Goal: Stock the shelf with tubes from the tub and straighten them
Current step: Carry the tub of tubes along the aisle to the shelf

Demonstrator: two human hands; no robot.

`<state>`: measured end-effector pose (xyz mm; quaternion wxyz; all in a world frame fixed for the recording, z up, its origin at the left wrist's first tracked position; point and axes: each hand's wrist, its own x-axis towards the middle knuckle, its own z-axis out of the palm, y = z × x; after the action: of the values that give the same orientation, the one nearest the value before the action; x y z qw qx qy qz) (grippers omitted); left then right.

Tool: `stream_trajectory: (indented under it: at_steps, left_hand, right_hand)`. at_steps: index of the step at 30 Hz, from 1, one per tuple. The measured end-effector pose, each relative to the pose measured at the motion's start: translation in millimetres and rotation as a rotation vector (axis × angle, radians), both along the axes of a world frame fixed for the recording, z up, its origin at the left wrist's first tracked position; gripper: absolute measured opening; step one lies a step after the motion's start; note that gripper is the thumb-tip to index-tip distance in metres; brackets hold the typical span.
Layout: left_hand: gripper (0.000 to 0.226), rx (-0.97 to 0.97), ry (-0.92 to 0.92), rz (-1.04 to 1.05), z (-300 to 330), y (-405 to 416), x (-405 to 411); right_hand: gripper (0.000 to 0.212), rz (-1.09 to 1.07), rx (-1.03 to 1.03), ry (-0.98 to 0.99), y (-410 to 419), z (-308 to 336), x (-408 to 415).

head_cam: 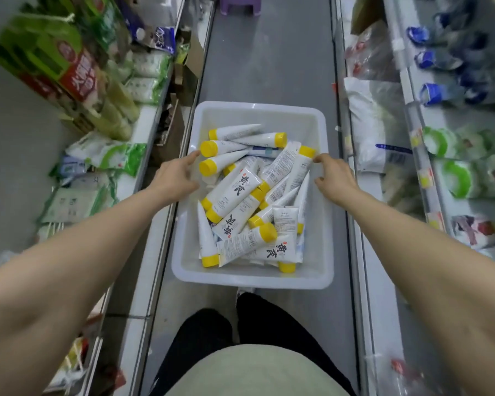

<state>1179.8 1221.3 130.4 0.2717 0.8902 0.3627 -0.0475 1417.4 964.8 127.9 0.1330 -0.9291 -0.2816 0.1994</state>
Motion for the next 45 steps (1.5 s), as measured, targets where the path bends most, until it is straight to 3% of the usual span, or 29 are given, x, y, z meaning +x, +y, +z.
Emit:
stream_trajectory:
  at_steps: [18, 25, 35, 45]
  left_hand:
    - [0.082, 0.028, 0.037, -0.097, -1.1, 314.6, 395.5]
    - [0.081, 0.021, -0.026, -0.08, 4.6, 431.5, 553.6]
    - [0.082, 0.009, 0.057, -0.014, 2.0, 589.1, 786.4]
    - [0.081, -0.012, 0.016, 0.014, -6.2, 760.9, 991.5]
  right_hand:
    - [0.048, -0.055, -0.043, -0.044, 308.2, 2.5, 370.1]
    - [0.048, -0.085, -0.005, -0.067, 420.7, 11.7, 522.9]
    - [0.05, -0.017, -0.007, -0.02, 590.9, -6.2, 781.0]
    - [0.05, 0.016, -0.021, -0.049, 777.6, -4.7, 999.6]
